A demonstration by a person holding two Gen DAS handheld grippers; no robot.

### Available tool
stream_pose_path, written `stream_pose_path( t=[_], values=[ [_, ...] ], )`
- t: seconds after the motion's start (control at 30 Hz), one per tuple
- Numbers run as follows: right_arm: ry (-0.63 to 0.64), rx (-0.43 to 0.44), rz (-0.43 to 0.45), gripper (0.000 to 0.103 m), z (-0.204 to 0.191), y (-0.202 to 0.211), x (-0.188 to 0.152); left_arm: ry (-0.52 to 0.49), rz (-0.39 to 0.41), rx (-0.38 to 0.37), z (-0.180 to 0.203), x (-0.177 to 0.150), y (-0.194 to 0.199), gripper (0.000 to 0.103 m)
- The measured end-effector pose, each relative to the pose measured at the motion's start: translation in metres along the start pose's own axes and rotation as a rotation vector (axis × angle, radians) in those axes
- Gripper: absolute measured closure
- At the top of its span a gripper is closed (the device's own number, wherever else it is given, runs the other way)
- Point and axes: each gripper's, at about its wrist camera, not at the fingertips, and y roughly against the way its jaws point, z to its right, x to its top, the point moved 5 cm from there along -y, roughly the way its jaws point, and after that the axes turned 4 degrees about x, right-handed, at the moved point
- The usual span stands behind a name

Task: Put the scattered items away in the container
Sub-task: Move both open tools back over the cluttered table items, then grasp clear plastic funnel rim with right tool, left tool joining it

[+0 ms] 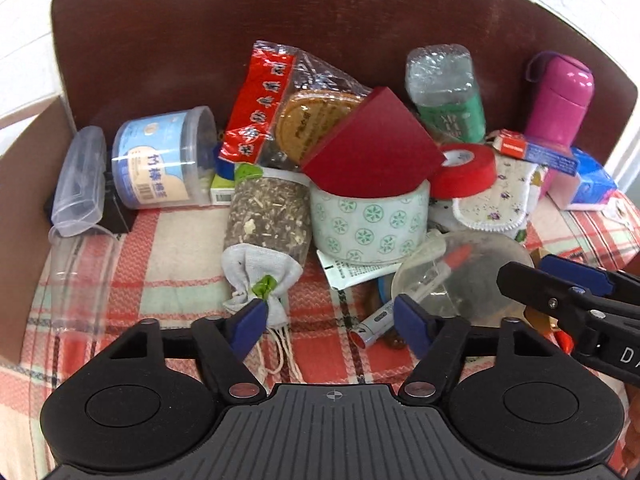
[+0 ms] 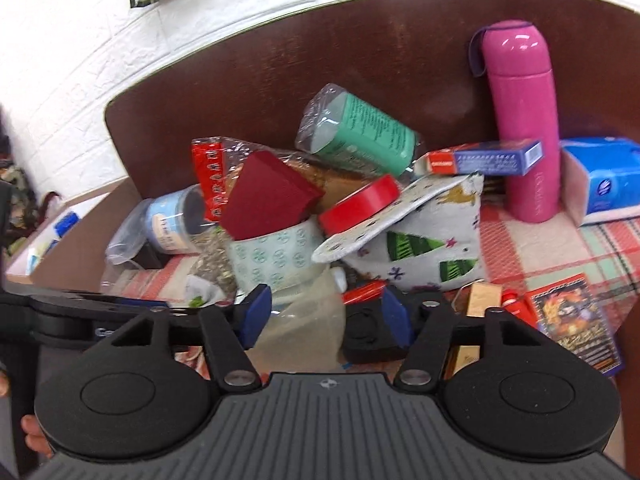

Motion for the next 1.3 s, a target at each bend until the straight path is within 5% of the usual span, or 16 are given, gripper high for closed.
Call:
stream_pose_path(
  t=[0.37,0.5,0.87,1.0,1.3],
  values=[
    [-0.006,-0.011,-0.052,0.066,0.013,0.029,-0.028,-0.031,-0.012,-0.154,0.030,-0.015,0.022,0.027],
    [-0.001,0.014,-0.083,0.080,0.011,0.026,-0.038,-0.084,-0.007,-0.137,0.042,-0.019,0.022,0.029],
    [0.025,-0.031,-0.105,0.079,0.016,0.046,-0.063,-0.203,0.052,-0.184,0.051,-0.048,0.058,0.030],
    [0.004,-0.041,-0.117,0.079,0.019,0.049,-0.074,-0.279,0.101,-0.145,0.069,-0.052,0.062,0.038],
    [0.018,-0.039,-0.115,0.079,0.019,0.056,-0.079,-0.324,0.062,-0.221,0.089,-0.059,0.055,0.051]
  ],
)
